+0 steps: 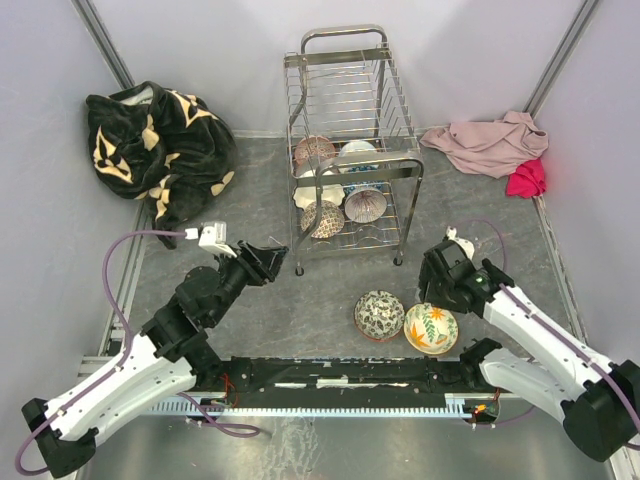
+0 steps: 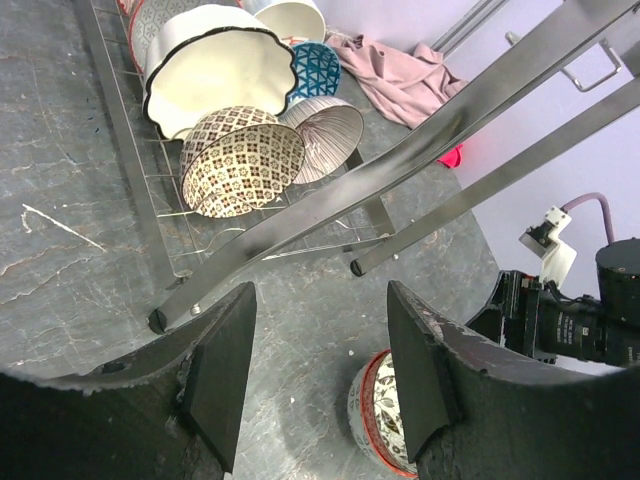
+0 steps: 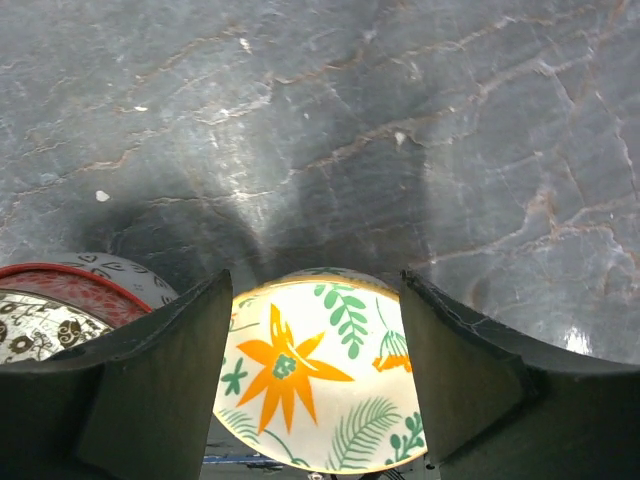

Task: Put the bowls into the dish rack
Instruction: Pick up the bowl from the center of the board.

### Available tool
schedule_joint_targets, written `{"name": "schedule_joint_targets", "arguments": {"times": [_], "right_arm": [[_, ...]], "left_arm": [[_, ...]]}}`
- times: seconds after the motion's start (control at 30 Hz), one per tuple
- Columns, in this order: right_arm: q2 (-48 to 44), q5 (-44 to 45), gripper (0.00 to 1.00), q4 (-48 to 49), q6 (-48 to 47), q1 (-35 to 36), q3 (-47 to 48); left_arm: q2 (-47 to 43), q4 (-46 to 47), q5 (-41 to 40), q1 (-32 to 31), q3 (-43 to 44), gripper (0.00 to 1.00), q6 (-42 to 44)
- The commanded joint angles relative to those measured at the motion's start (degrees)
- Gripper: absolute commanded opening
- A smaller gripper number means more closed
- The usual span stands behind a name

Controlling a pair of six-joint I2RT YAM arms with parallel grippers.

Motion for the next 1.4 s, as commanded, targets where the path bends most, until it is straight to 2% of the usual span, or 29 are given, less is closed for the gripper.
{"name": "schedule_joint_targets", "arguments": {"times": [0.0,0.23,0.37,0.57,0.8,1.23,1.37], "right_arm": [[-4.56,0.28,0.75,-3.51,4.45,-1.07,-0.9],[-11.36,2.16,0.74,-6.09,8.15,-2.0,-0.84],[-14.11,-4.62,0.68,0.17,5.54,-2.07,-2.71],[-10.86,-14.42,0.56,8.53,1.26,-2.0,-2.28],[-6.74,-16.76,0.49,9.17,-2.96,-1.27,0.78],[5.13,-9.21,0.44,9.84,-3.63,10.33,4.26],[8.46,-6.37,0.33,9.12,-3.96,12.33,5.9]], "left_arm": [[-1.86,-0.37,1.05,0.33,0.12,0.62,1.45],[-3.19,-0.7,1.04,0.28,0.05,0.63,2.27],[-3.54,-0.74,1.08,0.38,-0.24,0.63,2.61],[-3.63,-0.6,0.66,0.41,-0.99,0.64,2.75],[-3.28,-0.04,0.03,0.34,-1.61,0.64,2.75],[-1.61,0.32,-0.27,0.34,-1.82,0.63,2.27],[-1.52,0.15,-0.53,0.39,-1.71,0.63,2.22]]}}
